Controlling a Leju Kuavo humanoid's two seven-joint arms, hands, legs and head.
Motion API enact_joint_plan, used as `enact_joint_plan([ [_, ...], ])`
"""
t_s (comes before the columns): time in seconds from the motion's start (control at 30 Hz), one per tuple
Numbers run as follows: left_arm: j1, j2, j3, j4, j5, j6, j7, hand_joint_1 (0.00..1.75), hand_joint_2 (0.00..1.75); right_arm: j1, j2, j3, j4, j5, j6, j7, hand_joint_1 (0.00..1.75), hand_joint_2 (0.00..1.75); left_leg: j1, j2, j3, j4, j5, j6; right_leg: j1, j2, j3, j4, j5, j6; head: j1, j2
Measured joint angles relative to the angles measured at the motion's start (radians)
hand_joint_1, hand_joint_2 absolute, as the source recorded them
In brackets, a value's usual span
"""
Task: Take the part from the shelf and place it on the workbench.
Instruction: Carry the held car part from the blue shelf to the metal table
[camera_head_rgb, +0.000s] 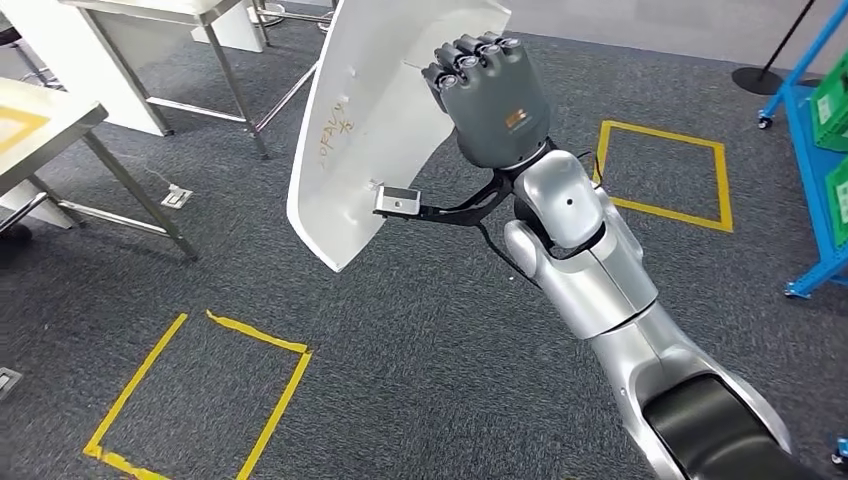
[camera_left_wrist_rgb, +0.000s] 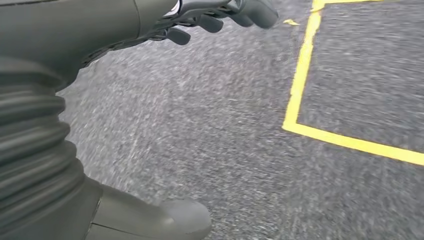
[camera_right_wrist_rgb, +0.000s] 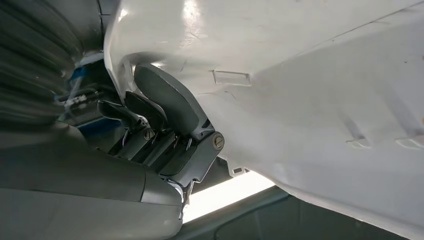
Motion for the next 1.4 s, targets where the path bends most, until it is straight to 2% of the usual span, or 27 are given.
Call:
enact_joint_plan([
  [0.07,-0.003,0.001,0.000,-0.001,-0.004,-0.002,0.000,0.00,1.75,0.001,0.000,0.000,0.000,0.001,0.002,0.001,1.75,1.75,-0.005,0.045,0.080,-0.136,0.048,0.008,0.004,-0.026,0.003,0.002,-0.004,0.005,0.000,0.000],
  [0.13,-0.007,0.001,0.000,-0.001,-0.007,-0.004,0.000,0.00,1.75,0.001,-0.001,0.000,0.000,0.001,0.005,0.001,1.75,1.75,-0.013,0.078,0.117,-0.205,0.062,0.023,0.009,-0.047,0.006,0.002,-0.007,0.012,0.001,0.000],
  [0.2,-0.006,0.001,0.000,-0.001,-0.009,-0.006,-0.003,0.00,1.75,0.002,-0.001,0.000,-0.001,0.001,0.008,0.002,1.75,1.75,-0.013,0.060,0.116,-0.210,0.065,0.037,0.012,-0.068,0.010,0.000,-0.010,0.022,0.002,0.000],
  [0.23,-0.004,0.001,0.000,-0.001,-0.010,-0.006,-0.006,0.00,1.75,0.002,-0.002,-0.001,-0.002,0.001,0.009,0.002,1.75,1.75,-0.011,0.047,0.117,-0.213,0.067,0.042,0.010,-0.063,0.012,0.004,-0.014,0.028,0.003,0.000],
  [0.3,-0.004,0.000,0.000,-0.001,-0.014,-0.008,-0.009,0.00,1.75,0.003,-0.006,-0.002,-0.005,0.002,0.009,0.002,1.75,1.75,-0.003,0.024,0.121,-0.218,0.072,0.052,0.005,-0.012,-0.005,0.051,-0.044,0.041,0.004,0.000],
  [0.37,-0.010,-0.002,0.000,-0.001,-0.019,-0.011,-0.009,0.00,1.75,0.011,-0.016,-0.002,-0.006,0.003,0.010,0.002,1.75,1.75,0.000,-0.001,0.120,-0.219,0.074,0.059,-0.001,0.047,-0.063,0.170,-0.100,0.049,0.006,0.000],
  [0.43,-0.012,-0.004,-0.001,-0.001,-0.021,-0.014,-0.006,0.00,1.75,0.026,-0.027,-0.002,-0.006,0.004,0.012,0.001,1.75,1.75,0.001,-0.031,0.118,-0.217,0.074,0.061,-0.003,0.061,-0.120,0.273,-0.129,0.053,0.007,0.000],
  [0.47,-0.011,-0.005,-0.001,-0.001,-0.023,-0.015,-0.004,0.00,1.75,0.033,-0.030,-0.003,-0.007,0.004,0.012,0.001,1.75,1.75,0.001,-0.047,0.118,-0.215,0.074,0.061,-0.004,0.062,-0.127,0.278,-0.118,0.053,0.007,0.000],
  [0.53,-0.009,-0.006,-0.001,-0.001,-0.025,-0.015,-0.001,0.00,1.75,0.040,-0.032,-0.003,-0.011,0.004,0.015,0.001,1.75,1.75,0.003,-0.076,0.117,-0.210,0.073,0.057,-0.009,0.078,-0.083,0.176,-0.051,0.051,0.008,0.000],
  [0.6,-0.009,-0.006,-0.001,-0.002,-0.026,-0.015,-0.002,0.00,1.75,0.043,-0.033,-0.003,-0.017,0.004,0.019,0.001,1.75,1.75,0.003,-0.102,0.112,-0.204,0.071,0.047,-0.015,0.123,-0.025,0.054,-0.008,0.050,0.008,0.000],
  [0.67,-0.007,-0.006,-0.001,-0.002,-0.026,-0.014,-0.004,0.00,1.75,0.046,-0.034,-0.004,-0.021,0.004,0.021,0.001,1.75,1.75,0.005,-0.125,0.104,-0.203,0.074,0.031,-0.015,0.142,-0.005,0.013,-0.005,0.046,0.007,0.000],
  [0.7,-0.005,-0.006,-0.001,-0.002,-0.026,-0.014,-0.005,0.00,1.75,0.048,-0.034,-0.005,-0.023,0.004,0.022,0.000,1.75,1.75,0.008,-0.136,0.101,-0.206,0.077,0.023,-0.013,0.130,-0.004,0.011,-0.003,0.040,0.007,0.000],
  [0.73,-0.001,-0.005,-0.001,-0.002,-0.026,-0.014,-0.006,0.00,1.75,0.049,-0.034,-0.005,-0.025,0.004,0.022,0.000,1.75,1.75,0.009,-0.133,0.098,-0.207,0.078,0.017,-0.012,0.118,-0.003,0.007,0.000,0.033,0.007,0.000],
  [0.8,0.001,-0.004,-0.001,-0.002,-0.027,-0.014,-0.007,0.00,1.75,0.048,-0.034,-0.006,-0.028,0.004,0.022,-0.001,1.75,1.75,0.006,-0.082,0.077,-0.173,0.057,0.008,-0.013,0.093,0.001,-0.002,0.005,0.019,0.003,0.000],
  [0.87,-0.002,-0.004,-0.001,-0.002,-0.027,-0.015,-0.007,0.00,1.75,0.051,-0.036,-0.008,-0.030,0.003,0.022,-0.001,1.75,1.75,0.004,-0.022,0.024,-0.063,0.000,0.002,-0.011,0.067,0.003,-0.005,0.005,0.010,-0.002,0.000],
  [0.93,-0.003,-0.004,-0.001,-0.002,-0.027,-0.017,-0.006,0.00,1.75,0.058,-0.039,-0.010,-0.030,0.002,0.023,0.000,1.75,1.75,0.005,-0.008,-0.031,0.052,-0.042,-0.001,-0.009,0.039,0.003,-0.005,0.002,0.007,-0.003,0.000],
  [0.97,-0.001,-0.004,-0.001,-0.002,-0.026,-0.017,-0.005,0.00,1.75,0.061,-0.040,-0.010,-0.030,0.002,0.023,-0.001,1.75,1.75,0.005,-0.007,-0.038,0.068,-0.040,-0.002,-0.008,0.025,0.003,-0.004,0.001,0.007,-0.003,0.000],
  [1.0,0.000,-0.004,-0.001,-0.002,-0.026,-0.018,-0.005,0.00,1.75,0.063,-0.041,-0.010,-0.030,0.002,0.023,0.000,1.75,1.75,0.004,-0.004,-0.024,0.045,-0.020,-0.001,-0.007,0.012,0.004,-0.003,-0.001,0.007,-0.003,0.000],
  [1.03,0.000,-0.003,-0.001,-0.002,-0.023,-0.021,-0.004,0.00,1.75,0.064,-0.041,-0.012,-0.030,0.002,0.023,0.000,1.75,1.75,0.003,0.005,0.007,-0.013,0.012,0.002,-0.006,-0.001,0.005,-0.001,-0.004,0.008,-0.003,0.000],
  [1.1,-0.003,-0.001,-0.001,-0.002,0.004,-0.043,-0.010,0.00,1.75,0.064,-0.041,-0.016,-0.030,0.001,0.023,0.001,1.75,1.75,-0.005,0.050,0.079,-0.146,0.059,0.014,-0.002,-0.024,0.010,0.001,-0.011,0.014,-0.002,0.000],
  [1.13,-0.005,0.000,0.001,-0.003,0.030,-0.063,-0.015,0.00,1.75,0.064,-0.042,-0.018,-0.030,0.001,0.023,0.002,1.75,1.75,-0.009,0.066,0.101,-0.187,0.068,0.023,0.001,-0.035,0.013,0.001,-0.013,0.018,-0.002,0.000],
  [1.17,-0.006,0.001,0.006,-0.003,0.060,-0.083,-0.023,0.00,1.75,0.064,-0.043,-0.020,-0.030,0.001,0.024,0.003,1.75,1.75,-0.013,0.071,0.110,-0.205,0.068,0.030,0.004,-0.046,0.016,0.000,-0.015,0.022,-0.002,0.000],
  [1.23,-0.006,0.005,0.034,-0.003,0.124,-0.128,-0.037,0.00,1.75,0.064,-0.043,-0.021,-0.030,0.002,0.024,0.006,1.75,1.75,-0.012,0.046,0.110,-0.209,0.070,0.043,0.008,-0.064,0.021,-0.003,-0.019,0.031,-0.002,0.000],
  [1.27,-0.005,0.006,0.053,-0.003,0.149,-0.146,-0.043,0.00,1.75,0.065,-0.043,-0.021,-0.030,0.002,0.024,0.006,1.75,1.75,-0.008,0.033,0.112,-0.212,0.072,0.047,0.006,-0.055,0.022,0.002,-0.026,0.037,-0.001,0.000],
  [1.3,-0.005,0.008,0.072,-0.003,0.168,-0.161,-0.048,0.00,1.75,0.065,-0.043,-0.021,-0.030,0.002,0.024,0.007,1.75,1.75,-0.004,0.022,0.114,-0.215,0.074,0.052,0.004,-0.031,0.014,0.024,-0.040,0.044,0.000,0.000],
  [1.37,-0.007,0.011,0.100,-0.004,0.195,-0.183,-0.053,0.00,1.75,0.067,-0.047,-0.021,-0.030,0.003,0.024,0.007,1.75,1.75,0.001,0.000,0.115,-0.217,0.076,0.060,-0.002,0.033,-0.034,0.129,-0.093,0.055,0.001,0.000],
  [1.4,-0.009,0.013,0.113,-0.004,0.215,-0.200,-0.054,0.00,1.75,0.072,-0.050,-0.021,-0.030,0.003,0.025,0.007,1.75,1.75,0.002,-0.014,0.114,-0.217,0.077,0.063,-0.004,0.051,-0.070,0.199,-0.121,0.058,0.002,0.000],
])
